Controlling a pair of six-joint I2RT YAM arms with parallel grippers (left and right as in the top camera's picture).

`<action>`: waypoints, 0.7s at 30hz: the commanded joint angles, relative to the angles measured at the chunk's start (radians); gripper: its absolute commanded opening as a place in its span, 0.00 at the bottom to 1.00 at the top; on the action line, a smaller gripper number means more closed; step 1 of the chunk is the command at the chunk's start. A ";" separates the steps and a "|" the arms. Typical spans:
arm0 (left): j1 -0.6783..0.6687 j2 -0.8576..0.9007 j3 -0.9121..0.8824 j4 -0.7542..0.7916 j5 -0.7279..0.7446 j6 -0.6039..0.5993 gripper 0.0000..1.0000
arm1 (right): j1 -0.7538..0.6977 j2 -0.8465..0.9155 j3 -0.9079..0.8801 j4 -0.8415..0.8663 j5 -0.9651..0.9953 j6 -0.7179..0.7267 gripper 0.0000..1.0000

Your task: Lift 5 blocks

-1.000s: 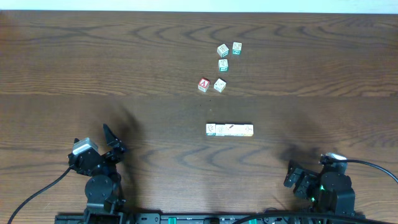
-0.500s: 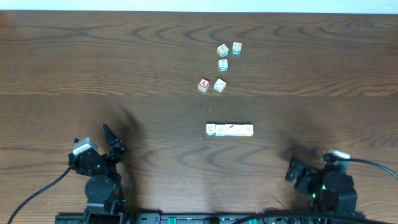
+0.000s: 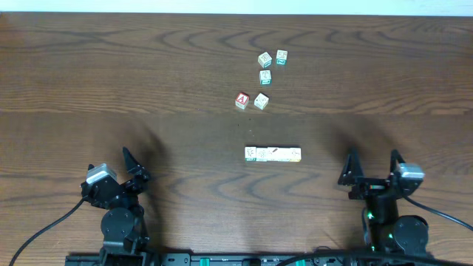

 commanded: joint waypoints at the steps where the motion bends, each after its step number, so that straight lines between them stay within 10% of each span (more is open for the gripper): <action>1: 0.004 -0.004 -0.033 -0.010 0.000 0.021 0.85 | -0.023 -0.013 -0.024 0.003 -0.018 -0.088 0.99; 21: 0.004 -0.004 -0.033 -0.010 0.000 0.021 0.85 | -0.040 -0.013 -0.132 0.015 -0.001 -0.160 0.99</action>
